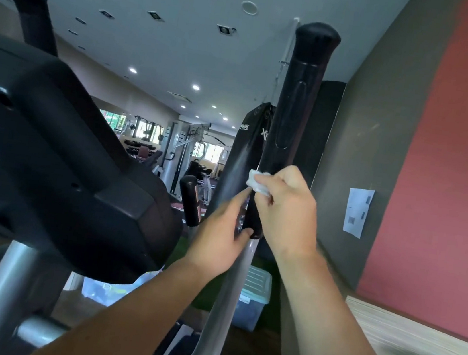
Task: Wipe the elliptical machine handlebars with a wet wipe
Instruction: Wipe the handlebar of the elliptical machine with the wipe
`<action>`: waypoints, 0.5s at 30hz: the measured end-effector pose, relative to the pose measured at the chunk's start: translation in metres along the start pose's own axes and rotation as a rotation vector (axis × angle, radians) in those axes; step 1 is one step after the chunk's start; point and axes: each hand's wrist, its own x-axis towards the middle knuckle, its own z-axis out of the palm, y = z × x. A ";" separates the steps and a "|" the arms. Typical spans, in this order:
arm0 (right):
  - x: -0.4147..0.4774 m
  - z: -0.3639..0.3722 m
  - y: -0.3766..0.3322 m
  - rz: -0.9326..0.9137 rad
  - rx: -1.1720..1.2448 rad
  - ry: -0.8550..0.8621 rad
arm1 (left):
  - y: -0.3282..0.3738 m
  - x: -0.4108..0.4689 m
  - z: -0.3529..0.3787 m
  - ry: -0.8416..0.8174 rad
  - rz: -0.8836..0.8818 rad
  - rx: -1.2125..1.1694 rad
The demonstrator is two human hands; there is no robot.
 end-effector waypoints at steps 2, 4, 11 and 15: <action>-0.031 0.008 0.015 0.066 -0.027 -0.095 | -0.004 -0.002 0.001 -0.019 -0.005 -0.008; -0.054 0.007 0.025 0.098 -0.064 -0.090 | -0.006 -0.005 0.001 -0.034 -0.002 0.006; -0.016 -0.011 0.016 -0.001 0.128 0.169 | -0.004 -0.003 0.010 -0.004 -0.059 -0.023; -0.058 0.021 0.050 0.145 0.078 -0.083 | 0.001 -0.003 0.014 0.011 -0.101 0.026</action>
